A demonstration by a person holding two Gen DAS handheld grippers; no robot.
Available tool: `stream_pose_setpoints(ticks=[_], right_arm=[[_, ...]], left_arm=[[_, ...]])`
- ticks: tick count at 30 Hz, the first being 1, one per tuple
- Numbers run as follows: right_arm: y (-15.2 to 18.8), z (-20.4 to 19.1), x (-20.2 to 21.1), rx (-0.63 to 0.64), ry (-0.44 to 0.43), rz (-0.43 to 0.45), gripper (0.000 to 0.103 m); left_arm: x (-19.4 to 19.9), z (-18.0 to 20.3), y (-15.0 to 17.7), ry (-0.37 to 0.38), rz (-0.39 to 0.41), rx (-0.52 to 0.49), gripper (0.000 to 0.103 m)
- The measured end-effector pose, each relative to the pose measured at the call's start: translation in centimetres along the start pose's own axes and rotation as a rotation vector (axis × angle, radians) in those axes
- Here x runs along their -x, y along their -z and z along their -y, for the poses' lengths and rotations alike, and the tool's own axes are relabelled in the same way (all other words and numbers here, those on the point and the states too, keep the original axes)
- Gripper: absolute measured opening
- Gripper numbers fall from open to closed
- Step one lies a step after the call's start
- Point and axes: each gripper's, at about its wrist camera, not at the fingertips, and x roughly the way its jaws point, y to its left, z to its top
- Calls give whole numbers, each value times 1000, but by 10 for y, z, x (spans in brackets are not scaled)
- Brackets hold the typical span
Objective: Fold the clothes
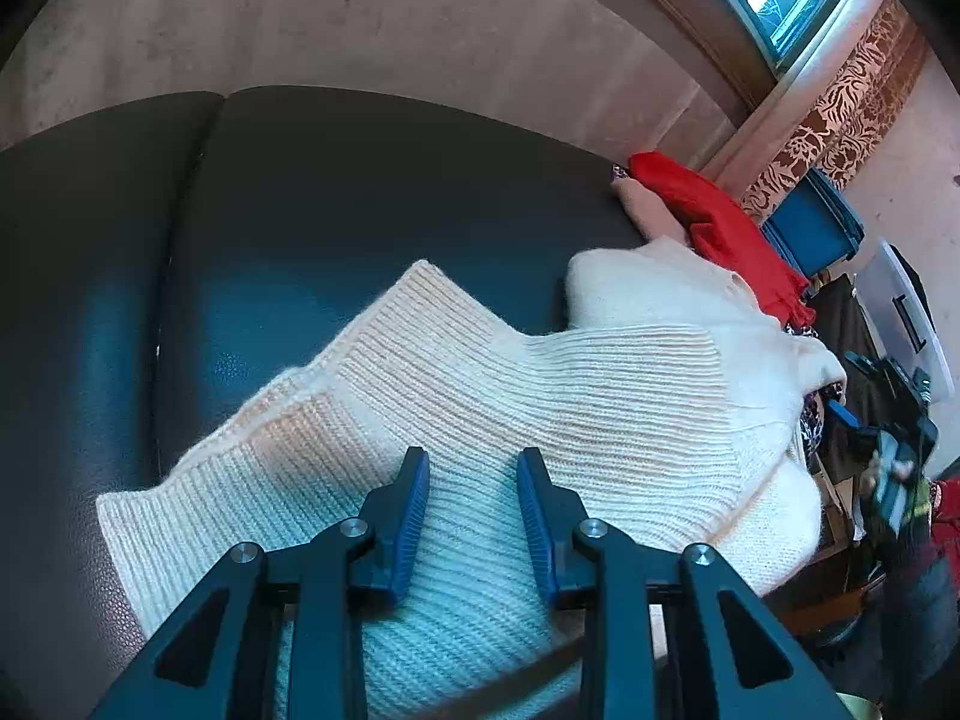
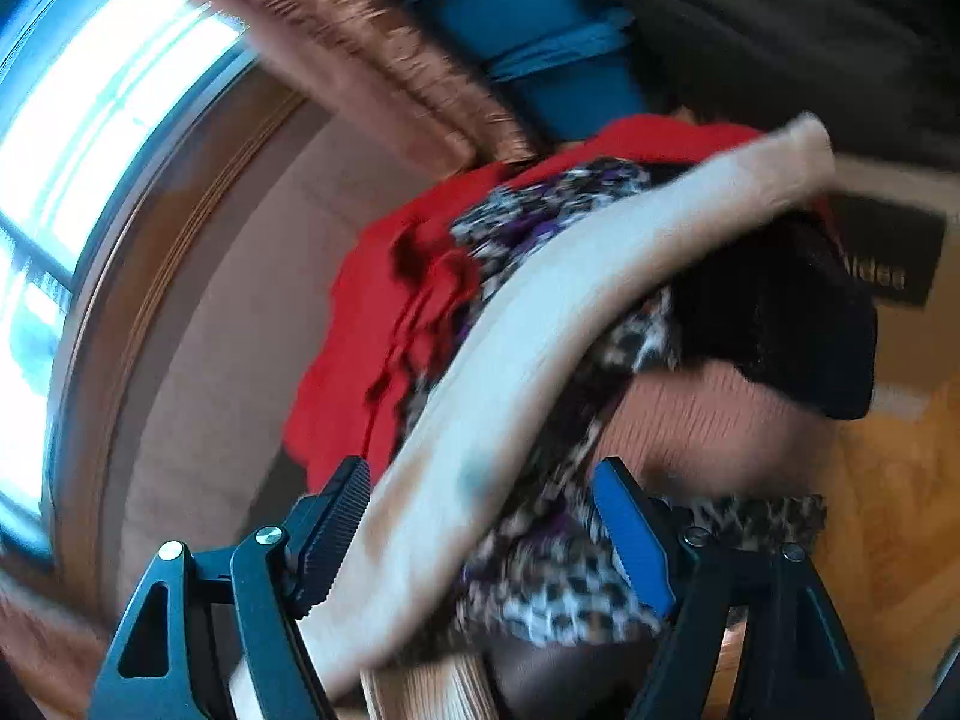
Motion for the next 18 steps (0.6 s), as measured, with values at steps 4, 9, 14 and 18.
stream_pose_setpoints(ticks=[4,9,14,18], right_arm=[[-14,14,-14,-59,36,11,16],[-22,-14,-7,67,47,36,13],[-16,-94,-35,160,-118,-53,13],[27,-213,-78,289,-330,-170,13]], left_arm=[[4,-2,3,1,8,2,30],[10,-10,8,17,22,22,30],[23,-20,20,21,47,62,30],[37,-28,32,-16,55,89,30]])
